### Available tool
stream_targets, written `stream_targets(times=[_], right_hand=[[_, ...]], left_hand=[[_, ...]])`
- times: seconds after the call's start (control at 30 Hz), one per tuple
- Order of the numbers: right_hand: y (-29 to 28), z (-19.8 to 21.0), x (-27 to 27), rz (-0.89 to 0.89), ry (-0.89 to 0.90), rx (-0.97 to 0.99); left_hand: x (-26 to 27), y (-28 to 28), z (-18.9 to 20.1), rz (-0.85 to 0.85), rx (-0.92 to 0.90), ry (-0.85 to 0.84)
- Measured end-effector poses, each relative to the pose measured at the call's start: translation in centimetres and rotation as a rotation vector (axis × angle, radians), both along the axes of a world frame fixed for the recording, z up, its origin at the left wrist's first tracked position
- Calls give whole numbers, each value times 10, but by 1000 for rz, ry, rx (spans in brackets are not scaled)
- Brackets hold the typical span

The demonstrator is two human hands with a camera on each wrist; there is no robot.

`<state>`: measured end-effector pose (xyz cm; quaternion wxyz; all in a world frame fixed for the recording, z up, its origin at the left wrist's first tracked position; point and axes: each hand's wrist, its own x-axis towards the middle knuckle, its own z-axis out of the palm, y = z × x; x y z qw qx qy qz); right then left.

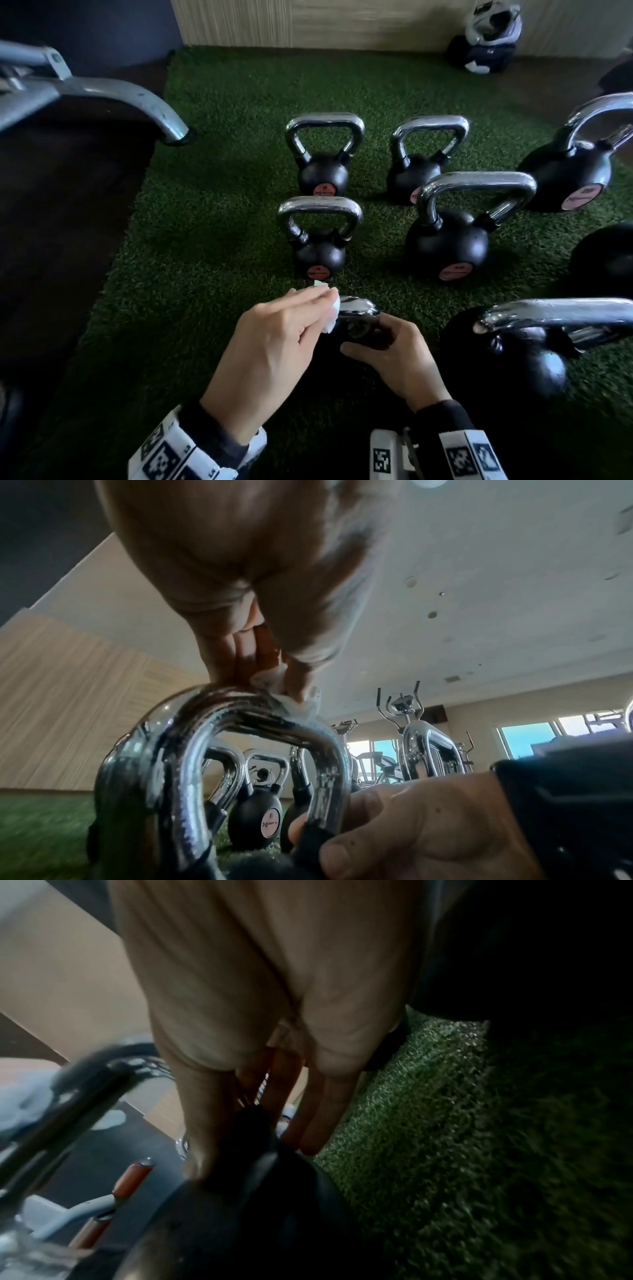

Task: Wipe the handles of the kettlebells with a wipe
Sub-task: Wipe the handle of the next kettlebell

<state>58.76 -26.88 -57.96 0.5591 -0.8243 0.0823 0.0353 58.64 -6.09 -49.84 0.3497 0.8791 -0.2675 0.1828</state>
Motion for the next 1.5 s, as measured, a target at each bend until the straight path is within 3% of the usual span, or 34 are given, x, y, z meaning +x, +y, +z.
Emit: stream_targets(times=[0.17,0.27,0.47,0.57,0.8,1.13,1.23,1.4,1.5], right_hand=[[5,-10,2,-8,-31,102],[1,-13,1,-21,-32,110],[4,-15,-2,-12,-46,126],[4,-11,-4,-21,-47,165],[5,-11,-6,-31,-49,237],[2,-12,-5,-34,-36,236],[-3,-15,-8,-17,-47,199],[-17,-13,-15,149,-76,56],[-14,-7,-17,280,-139,-61]], left_hand=[[1,20,-3,60,-36,2],[0,18,-10,-9,-10,-47],[-10,41,-38,122,-285,-25],[-18,40,-43,117,-299,-38],[-20,48,-72,161,-653,273],[-25,35,-99,234,-760,451],[-21,31,-108,265,-762,436],[14,31,-103,273,-745,504],[38,25,-96,255,-640,532]])
